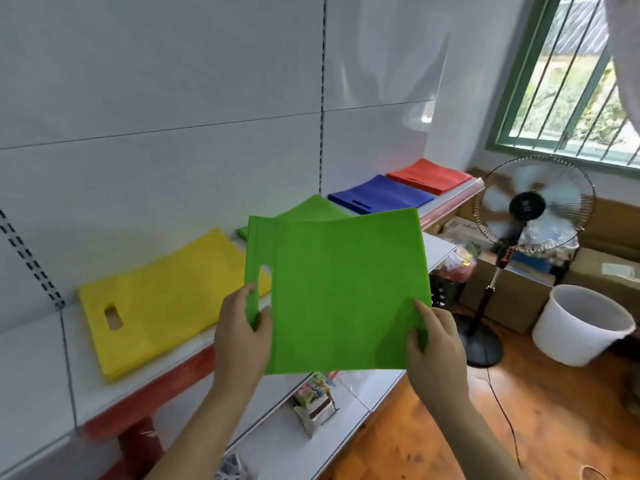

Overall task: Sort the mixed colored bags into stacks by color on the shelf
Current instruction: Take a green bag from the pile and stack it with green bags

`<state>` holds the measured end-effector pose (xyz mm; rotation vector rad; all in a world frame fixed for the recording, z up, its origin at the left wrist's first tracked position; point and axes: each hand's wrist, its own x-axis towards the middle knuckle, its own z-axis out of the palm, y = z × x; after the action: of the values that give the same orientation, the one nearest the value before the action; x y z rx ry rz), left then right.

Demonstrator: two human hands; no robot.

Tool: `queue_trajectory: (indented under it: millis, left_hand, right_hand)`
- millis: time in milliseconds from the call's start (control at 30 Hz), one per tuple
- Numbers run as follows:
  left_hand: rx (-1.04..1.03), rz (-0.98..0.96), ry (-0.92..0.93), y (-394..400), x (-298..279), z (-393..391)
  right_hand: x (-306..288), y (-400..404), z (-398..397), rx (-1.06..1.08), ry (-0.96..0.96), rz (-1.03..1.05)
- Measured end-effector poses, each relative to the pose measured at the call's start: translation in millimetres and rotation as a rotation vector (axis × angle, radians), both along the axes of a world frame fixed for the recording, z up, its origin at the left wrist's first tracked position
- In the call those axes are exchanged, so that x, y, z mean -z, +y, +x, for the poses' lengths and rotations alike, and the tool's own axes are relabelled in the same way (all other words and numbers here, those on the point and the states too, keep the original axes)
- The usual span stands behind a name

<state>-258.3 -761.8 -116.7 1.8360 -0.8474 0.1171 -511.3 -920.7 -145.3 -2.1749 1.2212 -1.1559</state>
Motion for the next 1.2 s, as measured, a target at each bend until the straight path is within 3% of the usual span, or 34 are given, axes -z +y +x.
queue_trajectory:
  millis: [400, 600, 933, 1200]
  left_hand:
    - [-0.038, 0.067, 0.096, -157, 7, 73]
    - [-0.138, 0.229, 0.066, -176, 11, 96]
    - [-0.481, 0.542, 0.001, -215, 17, 100]
    - [-0.686, 0.784, -0.012, -224, 23, 93]
  right_hand:
    - [-33, -167, 87, 0.002, 0.071, -0.06]
    - [-31, -232, 150, -0.121, 0.138, -0.049]
    - [-16, -337, 230, -0.467, 0.234, -0.019]
    - [-2, -365, 251, -0.633, 0.423, -0.019]
